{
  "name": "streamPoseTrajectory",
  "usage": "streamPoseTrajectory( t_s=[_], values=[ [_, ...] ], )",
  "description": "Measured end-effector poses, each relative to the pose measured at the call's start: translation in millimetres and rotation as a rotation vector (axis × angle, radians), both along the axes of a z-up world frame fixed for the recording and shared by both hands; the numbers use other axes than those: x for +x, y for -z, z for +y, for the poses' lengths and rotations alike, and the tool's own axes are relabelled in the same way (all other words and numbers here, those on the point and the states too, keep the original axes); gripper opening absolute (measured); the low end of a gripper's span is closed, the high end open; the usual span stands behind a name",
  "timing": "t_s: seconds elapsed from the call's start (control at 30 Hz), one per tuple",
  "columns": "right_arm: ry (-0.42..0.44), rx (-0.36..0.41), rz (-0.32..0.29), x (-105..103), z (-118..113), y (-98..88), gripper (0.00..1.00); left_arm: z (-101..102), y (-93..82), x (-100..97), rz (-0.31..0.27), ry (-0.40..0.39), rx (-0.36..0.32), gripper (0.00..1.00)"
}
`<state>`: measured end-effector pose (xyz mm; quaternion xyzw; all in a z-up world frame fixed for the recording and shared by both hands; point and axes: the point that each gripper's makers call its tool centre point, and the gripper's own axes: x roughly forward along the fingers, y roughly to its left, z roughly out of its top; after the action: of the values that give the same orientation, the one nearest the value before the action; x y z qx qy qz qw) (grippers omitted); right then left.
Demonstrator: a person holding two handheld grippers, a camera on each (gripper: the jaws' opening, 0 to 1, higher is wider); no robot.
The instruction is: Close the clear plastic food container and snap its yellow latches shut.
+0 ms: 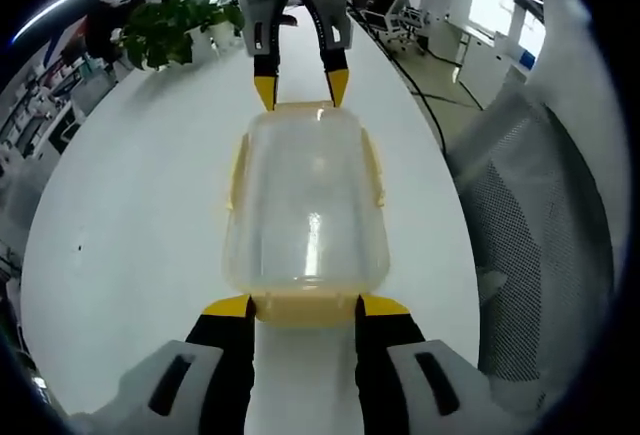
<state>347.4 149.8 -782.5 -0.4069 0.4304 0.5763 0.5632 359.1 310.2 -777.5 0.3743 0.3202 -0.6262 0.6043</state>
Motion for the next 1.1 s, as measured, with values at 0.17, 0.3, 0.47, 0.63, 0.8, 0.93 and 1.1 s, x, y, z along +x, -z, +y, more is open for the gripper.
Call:
streamPoseTrajectory(
  t_s=[0.17, 0.3, 0.47, 0.63, 0.8, 0.93, 1.1],
  values=[
    [0.003, -0.002, 0.01, -1.6, -1.0, -0.7, 0.38, -1.1, -0.2, -0.5, 0.009, 0.005, -0.004, 0.38],
    [0.014, -0.002, 0.014, -2.3, -1.4, -0.5, 0.38, -1.2, 0.0, -0.3, 0.01, 0.01, -0.003, 0.38],
    [0.017, -0.008, 0.001, -2.4, -0.9, -0.2, 0.39, -0.9, 0.0, -1.8, 0.024, 0.009, -0.002, 0.39],
    [0.067, 0.008, 0.008, -0.9, -0.5, 0.2, 0.43, 3.0, 2.8, 0.7, -0.009, 0.014, 0.02, 0.44],
    [0.08, 0.005, -0.004, -2.2, -2.8, -0.4, 0.46, 9.6, 3.2, -2.7, 0.001, 0.009, 0.027, 0.47],
    [0.134, 0.034, -0.007, -3.3, -4.7, -9.7, 0.47, 12.5, -4.6, -2.1, 0.017, -0.037, 0.002, 0.46],
    [0.291, 0.081, -0.017, -0.4, -10.1, -20.1, 0.45, 12.1, -17.3, 3.5, 0.047, -0.167, -0.066, 0.44]
  ],
)
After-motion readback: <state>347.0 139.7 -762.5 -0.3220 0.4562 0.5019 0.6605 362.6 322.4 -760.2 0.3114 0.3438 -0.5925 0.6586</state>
